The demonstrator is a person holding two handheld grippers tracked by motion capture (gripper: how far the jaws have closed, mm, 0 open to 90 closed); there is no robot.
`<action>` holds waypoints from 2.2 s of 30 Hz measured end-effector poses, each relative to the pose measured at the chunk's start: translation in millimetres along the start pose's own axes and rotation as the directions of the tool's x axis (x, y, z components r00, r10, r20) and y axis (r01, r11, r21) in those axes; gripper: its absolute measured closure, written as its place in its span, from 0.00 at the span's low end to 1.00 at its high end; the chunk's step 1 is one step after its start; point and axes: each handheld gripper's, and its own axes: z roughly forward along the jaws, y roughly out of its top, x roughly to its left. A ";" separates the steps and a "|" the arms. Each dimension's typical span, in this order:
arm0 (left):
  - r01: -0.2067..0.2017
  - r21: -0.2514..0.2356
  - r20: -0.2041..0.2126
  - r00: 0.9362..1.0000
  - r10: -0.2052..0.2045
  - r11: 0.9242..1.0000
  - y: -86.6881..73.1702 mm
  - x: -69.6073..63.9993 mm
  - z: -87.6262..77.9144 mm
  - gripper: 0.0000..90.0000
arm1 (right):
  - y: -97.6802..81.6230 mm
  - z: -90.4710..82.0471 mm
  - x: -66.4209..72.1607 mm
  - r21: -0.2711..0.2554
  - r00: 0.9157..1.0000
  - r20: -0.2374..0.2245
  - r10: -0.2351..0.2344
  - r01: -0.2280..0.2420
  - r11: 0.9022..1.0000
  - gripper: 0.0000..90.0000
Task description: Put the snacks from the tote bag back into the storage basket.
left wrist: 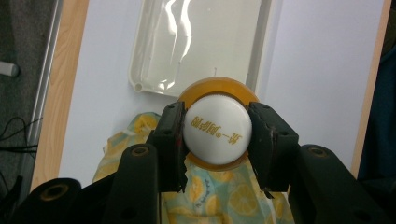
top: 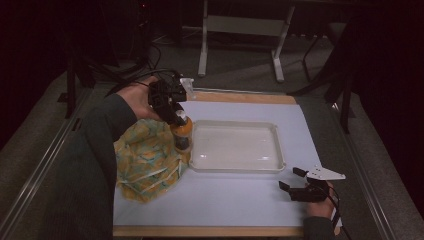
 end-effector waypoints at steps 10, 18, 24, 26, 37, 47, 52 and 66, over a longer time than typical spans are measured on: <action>-0.007 0.014 0.002 1.000 0.007 1.000 3.9 0.2 6.9 0.65 | 0.0 0.0 0.1 0.000 1.000 0.000 -0.001 0.001 1.000 0.17; -0.009 0.016 0.009 1.000 0.009 1.000 7.7 0.8 12.9 0.65 | 0.1 0.1 0.1 0.002 1.000 -0.002 0.001 -0.001 1.000 0.17; -0.018 0.012 0.006 1.000 0.018 1.000 12.6 -0.3 14.8 0.65 | 0.1 0.2 0.0 0.002 1.000 -0.002 0.002 -0.002 1.000 0.17; -0.020 0.004 0.007 1.000 0.020 1.000 14.2 -0.5 15.6 0.65 | 0.1 0.2 0.0 0.002 1.000 -0.002 0.002 -0.002 1.000 0.17; -0.035 0.001 0.015 0.999 0.035 0.999 22.7 -1.6 20.5 0.65 | 0.1 0.0 -0.2 0.001 1.000 -0.004 0.001 -0.001 1.000 0.17; -0.055 0.012 0.021 0.998 0.054 0.998 28.9 -6.3 26.7 0.65 | 0.1 0.1 -0.1 0.001 1.000 -0.006 0.001 -0.001 1.000 0.17; -0.059 0.007 0.026 0.998 0.059 0.998 29.9 -8.0 29.4 0.65 | 0.1 0.1 -0.2 0.001 1.000 -0.006 -0.001 0.001 1.000 0.17; -0.079 0.011 0.040 0.996 0.078 0.997 37.0 -10.7 36.3 0.65 | 0.1 0.1 -0.7 0.003 1.000 -0.010 0.003 -0.003 1.000 0.17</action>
